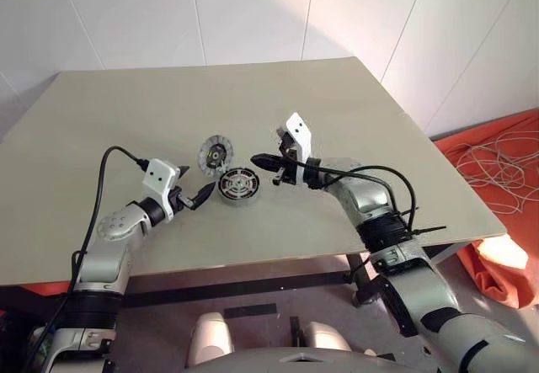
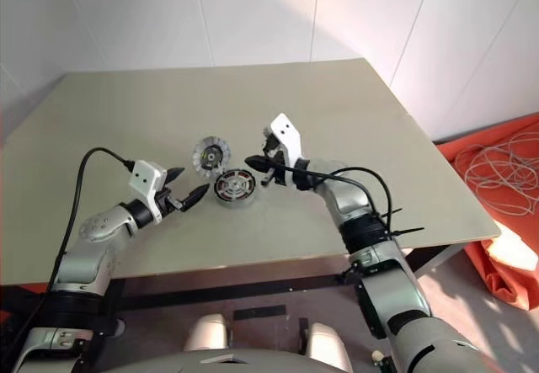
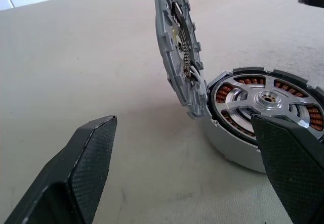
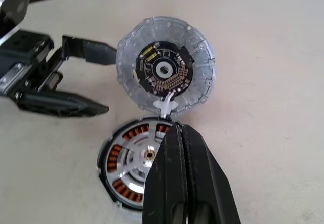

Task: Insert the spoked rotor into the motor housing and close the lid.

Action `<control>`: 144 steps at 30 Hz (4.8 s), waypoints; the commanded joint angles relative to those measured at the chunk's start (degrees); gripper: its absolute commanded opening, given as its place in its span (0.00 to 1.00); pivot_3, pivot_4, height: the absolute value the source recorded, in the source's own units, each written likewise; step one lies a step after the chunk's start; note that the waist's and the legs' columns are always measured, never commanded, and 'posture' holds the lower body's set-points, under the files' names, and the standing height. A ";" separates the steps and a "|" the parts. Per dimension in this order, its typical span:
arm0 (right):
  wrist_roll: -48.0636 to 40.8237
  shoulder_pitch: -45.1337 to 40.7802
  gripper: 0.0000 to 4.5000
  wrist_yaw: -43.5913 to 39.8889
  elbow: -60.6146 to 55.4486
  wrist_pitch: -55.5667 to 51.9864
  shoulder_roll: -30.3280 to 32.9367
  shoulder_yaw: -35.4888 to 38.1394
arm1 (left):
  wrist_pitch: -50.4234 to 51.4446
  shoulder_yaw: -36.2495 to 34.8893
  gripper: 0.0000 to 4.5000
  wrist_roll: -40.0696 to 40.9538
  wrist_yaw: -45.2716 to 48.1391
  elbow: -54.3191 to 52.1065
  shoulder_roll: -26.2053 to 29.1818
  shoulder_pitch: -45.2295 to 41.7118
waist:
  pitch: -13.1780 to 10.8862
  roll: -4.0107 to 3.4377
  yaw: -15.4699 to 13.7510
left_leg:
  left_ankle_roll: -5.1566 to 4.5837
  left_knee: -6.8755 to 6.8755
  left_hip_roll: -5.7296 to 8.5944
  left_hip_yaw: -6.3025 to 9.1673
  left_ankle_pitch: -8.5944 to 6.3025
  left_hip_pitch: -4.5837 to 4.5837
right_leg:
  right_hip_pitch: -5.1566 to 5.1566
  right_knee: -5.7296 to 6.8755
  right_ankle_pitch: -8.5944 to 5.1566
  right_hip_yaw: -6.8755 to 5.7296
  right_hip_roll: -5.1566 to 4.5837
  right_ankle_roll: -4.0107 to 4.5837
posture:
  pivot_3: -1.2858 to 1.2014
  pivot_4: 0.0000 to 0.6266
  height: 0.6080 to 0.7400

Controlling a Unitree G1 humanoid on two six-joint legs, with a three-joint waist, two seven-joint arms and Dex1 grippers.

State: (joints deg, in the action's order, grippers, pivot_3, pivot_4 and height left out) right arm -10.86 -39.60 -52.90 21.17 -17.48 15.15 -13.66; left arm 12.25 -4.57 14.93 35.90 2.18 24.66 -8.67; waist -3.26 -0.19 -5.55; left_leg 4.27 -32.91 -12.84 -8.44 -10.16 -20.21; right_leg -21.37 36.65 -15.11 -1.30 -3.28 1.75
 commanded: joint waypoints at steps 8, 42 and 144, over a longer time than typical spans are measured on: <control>7.20 -8.57 0.60 -21.54 3.93 15.52 9.33 -7.81 | -0.64 -0.27 1.00 0.03 -0.15 -0.56 -0.09 -1.78 | 0.00 0.01 0.08 | -0.33 -0.09 -0.04 -0.01 -0.19 0.01 | 0.01 0.03 -0.01 0.00 0.03 0.03 | 0.52 0.00 1.00; 30.32 -26.55 1.00 -25.04 34.47 51.28 -0.46 -19.35 | 1.10 -0.24 1.00 -0.22 -1.26 -2.93 -0.65 -1.85 | 0.00 0.00 0.23 | -0.88 -0.49 -0.08 -0.02 -0.26 -1.00 | -0.85 0.17 0.01 -0.07 0.01 0.09 | 0.52 0.00 1.00; 30.79 -19.25 0.00 -33.68 21.65 35.64 4.63 -16.26 | -3.33 0.32 1.00 -1.46 -3.06 0.05 -3.17 -0.46 | -0.04 -0.07 0.29 | -1.48 -1.36 -0.14 0.00 -0.53 -1.52 | -0.94 0.32 0.08 -0.11 -0.05 0.17 | 0.52 0.00 1.00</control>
State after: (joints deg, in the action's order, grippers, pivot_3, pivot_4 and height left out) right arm 21.06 -59.68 -83.34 47.33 22.66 18.46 -30.31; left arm 11.06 -4.11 13.55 32.50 2.41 21.51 -8.83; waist -3.31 -0.26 -5.27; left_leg 2.80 -34.27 -12.98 -8.44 -10.69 -21.73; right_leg -22.31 36.98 -15.03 -1.42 -3.32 1.91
